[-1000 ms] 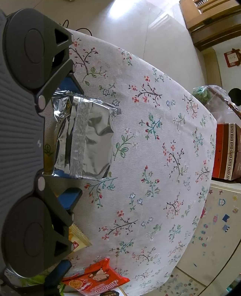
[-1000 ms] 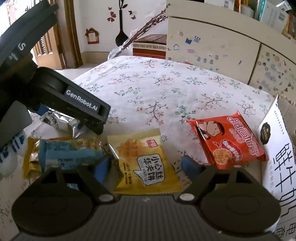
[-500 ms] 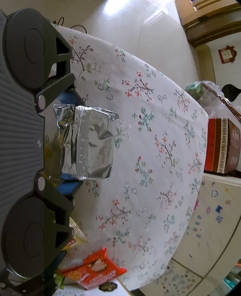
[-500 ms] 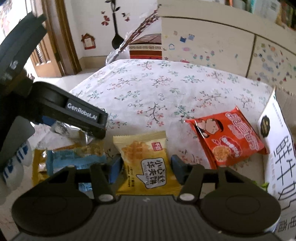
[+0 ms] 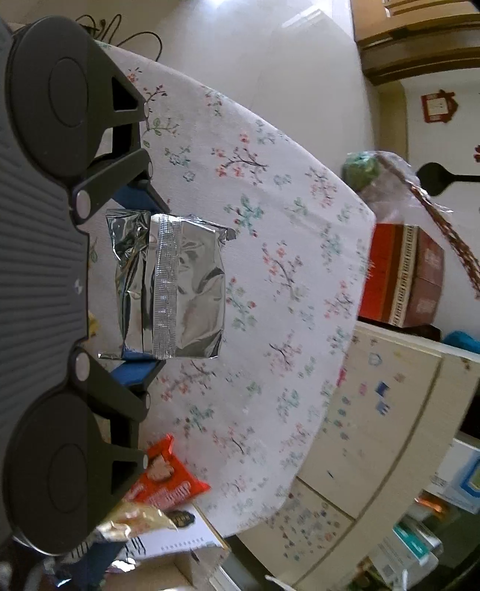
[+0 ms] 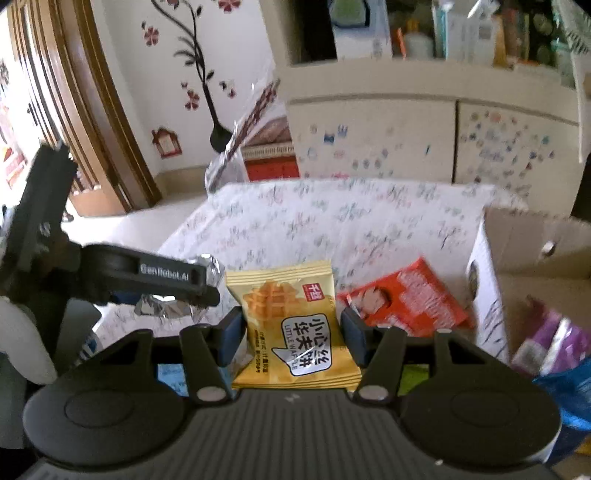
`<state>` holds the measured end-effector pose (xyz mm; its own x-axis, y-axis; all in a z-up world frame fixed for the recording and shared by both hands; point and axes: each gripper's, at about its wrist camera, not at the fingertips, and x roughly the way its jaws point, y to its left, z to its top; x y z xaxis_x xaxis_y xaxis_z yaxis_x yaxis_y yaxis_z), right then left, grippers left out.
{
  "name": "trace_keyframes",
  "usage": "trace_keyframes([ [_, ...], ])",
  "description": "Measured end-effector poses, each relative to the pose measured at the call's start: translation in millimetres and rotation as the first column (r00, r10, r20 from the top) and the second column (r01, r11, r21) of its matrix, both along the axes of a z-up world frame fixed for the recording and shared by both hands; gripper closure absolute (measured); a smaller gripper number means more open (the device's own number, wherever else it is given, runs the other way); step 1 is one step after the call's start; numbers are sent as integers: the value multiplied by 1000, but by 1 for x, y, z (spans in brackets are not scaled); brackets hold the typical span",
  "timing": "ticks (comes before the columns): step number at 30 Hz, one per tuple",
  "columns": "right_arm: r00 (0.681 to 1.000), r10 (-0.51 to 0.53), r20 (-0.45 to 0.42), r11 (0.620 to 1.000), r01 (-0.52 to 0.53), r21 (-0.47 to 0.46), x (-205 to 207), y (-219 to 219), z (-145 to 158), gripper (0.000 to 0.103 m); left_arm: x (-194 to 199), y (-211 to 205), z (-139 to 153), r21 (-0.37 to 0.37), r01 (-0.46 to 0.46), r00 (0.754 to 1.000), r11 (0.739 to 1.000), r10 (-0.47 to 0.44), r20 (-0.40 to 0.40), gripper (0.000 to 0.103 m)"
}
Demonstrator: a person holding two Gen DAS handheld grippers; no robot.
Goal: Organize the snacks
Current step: 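Carry both packets into the cardboard box and open both grippers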
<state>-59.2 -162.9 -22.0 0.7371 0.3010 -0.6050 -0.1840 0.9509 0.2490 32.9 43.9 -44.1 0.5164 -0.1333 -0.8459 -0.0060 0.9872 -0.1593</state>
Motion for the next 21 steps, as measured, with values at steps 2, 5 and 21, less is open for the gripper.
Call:
trace_keyframes([
  [2,1000,-6,20,1000,6,3,-4,-8,13,45,-3,-2,7,-10,6,1000,1000,-6,21,21],
  [5,998,-19,52,1000,19,0,-12,-22,31,45,-8,-8,15,-11,23,998,1000,-22,54,21],
  [21,940,-325,108,944,315,100,-46,-122,65,45,-39,-81,50,-54,233,955,971,-218,202,21],
])
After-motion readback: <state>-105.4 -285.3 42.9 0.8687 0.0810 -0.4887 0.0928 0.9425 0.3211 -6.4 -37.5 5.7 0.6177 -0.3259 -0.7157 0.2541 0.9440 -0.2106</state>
